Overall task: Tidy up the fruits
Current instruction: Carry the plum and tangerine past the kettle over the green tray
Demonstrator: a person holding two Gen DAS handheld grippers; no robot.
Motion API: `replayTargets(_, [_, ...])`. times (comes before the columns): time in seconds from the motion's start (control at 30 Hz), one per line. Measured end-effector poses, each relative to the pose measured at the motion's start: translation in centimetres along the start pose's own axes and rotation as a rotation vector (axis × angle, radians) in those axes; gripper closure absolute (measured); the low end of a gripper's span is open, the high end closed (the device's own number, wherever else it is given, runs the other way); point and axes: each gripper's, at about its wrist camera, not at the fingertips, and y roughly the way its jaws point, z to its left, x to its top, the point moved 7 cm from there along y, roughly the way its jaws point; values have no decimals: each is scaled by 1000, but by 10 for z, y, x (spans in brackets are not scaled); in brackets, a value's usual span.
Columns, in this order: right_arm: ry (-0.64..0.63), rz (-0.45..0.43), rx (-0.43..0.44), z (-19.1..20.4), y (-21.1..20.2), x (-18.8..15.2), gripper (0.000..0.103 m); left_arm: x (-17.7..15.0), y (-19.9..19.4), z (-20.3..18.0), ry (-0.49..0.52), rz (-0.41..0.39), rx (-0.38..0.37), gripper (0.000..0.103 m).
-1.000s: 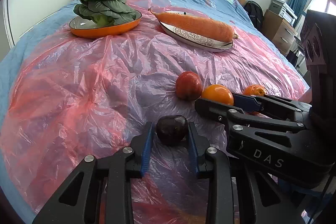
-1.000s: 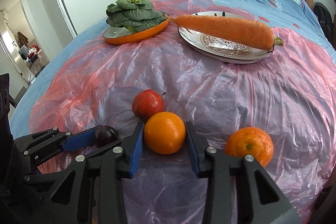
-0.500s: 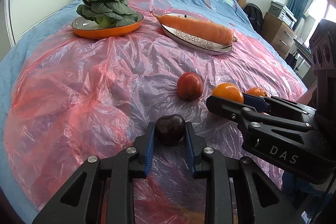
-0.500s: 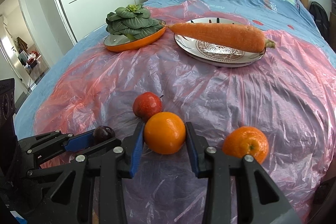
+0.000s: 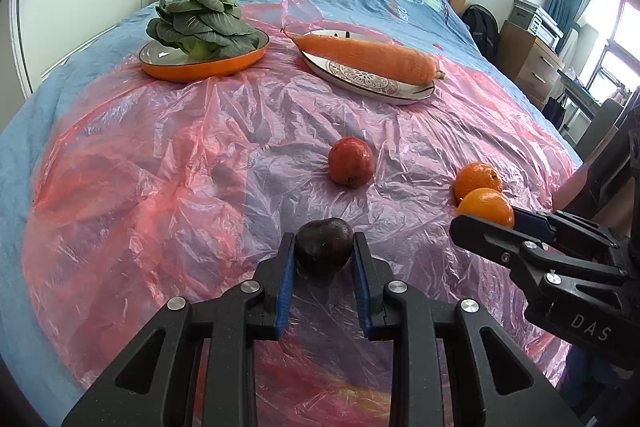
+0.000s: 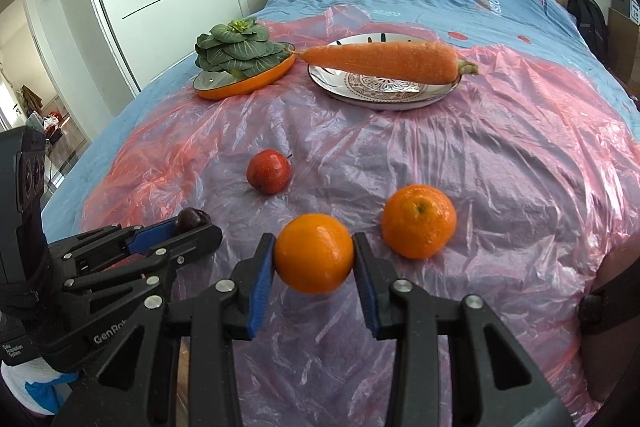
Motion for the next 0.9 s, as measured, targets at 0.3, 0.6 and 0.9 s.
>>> replayTargets(0.3, [35,2,-19,-13,-24,-21,67,0,-12,-10,19,-23,12,80])
replayTargets(0.6, [82,11,-46,-27,-59,-48,67,-7,-42,-34,43,-75,21,80])
replayTargets(0.9, [164,39,-66,-49,-96,-89,67,-36,-72,-59,62,-60,10,80])
